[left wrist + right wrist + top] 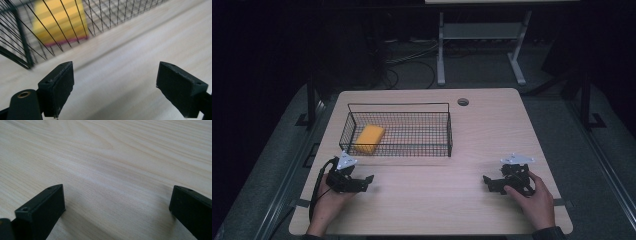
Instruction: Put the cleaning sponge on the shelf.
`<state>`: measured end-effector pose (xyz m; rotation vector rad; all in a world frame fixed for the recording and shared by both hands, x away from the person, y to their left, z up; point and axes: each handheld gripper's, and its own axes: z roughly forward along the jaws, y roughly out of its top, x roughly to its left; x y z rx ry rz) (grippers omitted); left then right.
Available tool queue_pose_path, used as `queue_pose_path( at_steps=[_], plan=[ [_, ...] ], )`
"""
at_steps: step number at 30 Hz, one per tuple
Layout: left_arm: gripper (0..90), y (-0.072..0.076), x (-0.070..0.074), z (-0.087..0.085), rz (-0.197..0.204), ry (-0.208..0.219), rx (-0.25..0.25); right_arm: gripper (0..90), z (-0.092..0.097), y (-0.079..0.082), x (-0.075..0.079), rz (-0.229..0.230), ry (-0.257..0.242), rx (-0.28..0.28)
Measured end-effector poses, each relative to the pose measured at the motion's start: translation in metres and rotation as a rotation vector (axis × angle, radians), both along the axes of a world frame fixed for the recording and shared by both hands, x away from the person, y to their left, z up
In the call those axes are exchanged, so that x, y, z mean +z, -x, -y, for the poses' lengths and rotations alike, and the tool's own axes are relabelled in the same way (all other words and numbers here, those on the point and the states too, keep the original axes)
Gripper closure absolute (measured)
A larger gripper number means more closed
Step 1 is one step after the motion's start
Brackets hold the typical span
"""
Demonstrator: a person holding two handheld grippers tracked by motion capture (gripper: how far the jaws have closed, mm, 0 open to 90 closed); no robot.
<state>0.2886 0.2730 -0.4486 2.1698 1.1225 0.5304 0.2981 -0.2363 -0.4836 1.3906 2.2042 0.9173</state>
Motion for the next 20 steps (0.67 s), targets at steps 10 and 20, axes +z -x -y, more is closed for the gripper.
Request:
queue_pose_path(
  at_steps=[10,20],
  plan=[
    [13.9,0.002,-0.016,-0.006,-0.027,-0.009,0.013,0.0,0.0,0.0,0.0,0.0,0.0,0.0],
    [12.7,0.002,-0.021,-0.011,-0.04,0.032,0.018,0.0,0.0,0.0,0.0,-0.001,-0.001,0.0]
  ],
)
